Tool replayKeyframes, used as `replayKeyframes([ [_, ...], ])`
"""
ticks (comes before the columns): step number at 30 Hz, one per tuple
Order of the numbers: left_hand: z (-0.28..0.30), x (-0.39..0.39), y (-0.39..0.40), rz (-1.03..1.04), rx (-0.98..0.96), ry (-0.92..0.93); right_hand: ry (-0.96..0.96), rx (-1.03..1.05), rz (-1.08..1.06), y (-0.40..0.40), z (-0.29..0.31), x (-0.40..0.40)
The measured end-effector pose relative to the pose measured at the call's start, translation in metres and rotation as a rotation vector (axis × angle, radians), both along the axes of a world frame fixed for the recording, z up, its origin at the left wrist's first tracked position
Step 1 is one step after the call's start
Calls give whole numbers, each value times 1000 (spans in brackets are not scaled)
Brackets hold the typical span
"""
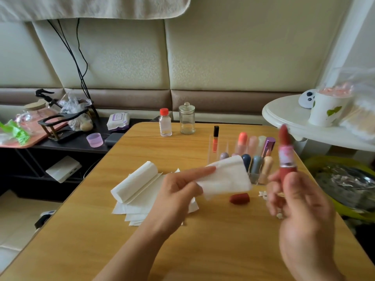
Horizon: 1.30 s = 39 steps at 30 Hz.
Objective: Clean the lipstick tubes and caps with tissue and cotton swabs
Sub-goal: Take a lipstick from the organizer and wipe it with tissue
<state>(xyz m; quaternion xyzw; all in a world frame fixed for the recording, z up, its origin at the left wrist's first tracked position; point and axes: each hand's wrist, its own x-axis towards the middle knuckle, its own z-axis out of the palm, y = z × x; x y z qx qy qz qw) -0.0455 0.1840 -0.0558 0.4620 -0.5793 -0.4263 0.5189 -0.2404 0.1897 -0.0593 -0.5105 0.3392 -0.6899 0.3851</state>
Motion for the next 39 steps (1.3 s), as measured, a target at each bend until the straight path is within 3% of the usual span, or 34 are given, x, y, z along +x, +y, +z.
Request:
replayKeyframes([
  [2,-1,4,1,-92,25,41,-31,41,-10,-3,1,-1],
  [7,4,-7,1,-31,-17,90,-98,343,289,-9,-3,5],
  [10,2,-7,-2,-55,-17,117,-134,325,217,-11,-6,4],
  [13,1,-7,-2,-91,118,141,-91,256,143,-11,-6,6],
  [17,3,-8,0,-81,112,27,-32,235,155,-9,-5,8],
  [22,8,-1,0,-207,155,124,1,239,126,-10,-5,5],
  [24,8,2,-2,-95,136,83,46,204,76,-11,-6,4],
  [27,0,1,-7,255,-48,-193,127,113,-5,-7,-2,6],
  [30,-6,-11,-3,260,-154,-286,103,144,166,-3,-8,14],
  [35,-11,-25,5,189,-370,-232,125,222,191,-4,-12,21],
  [39,-5,-24,11,-57,-216,50,114,248,175,-5,-12,17],
])
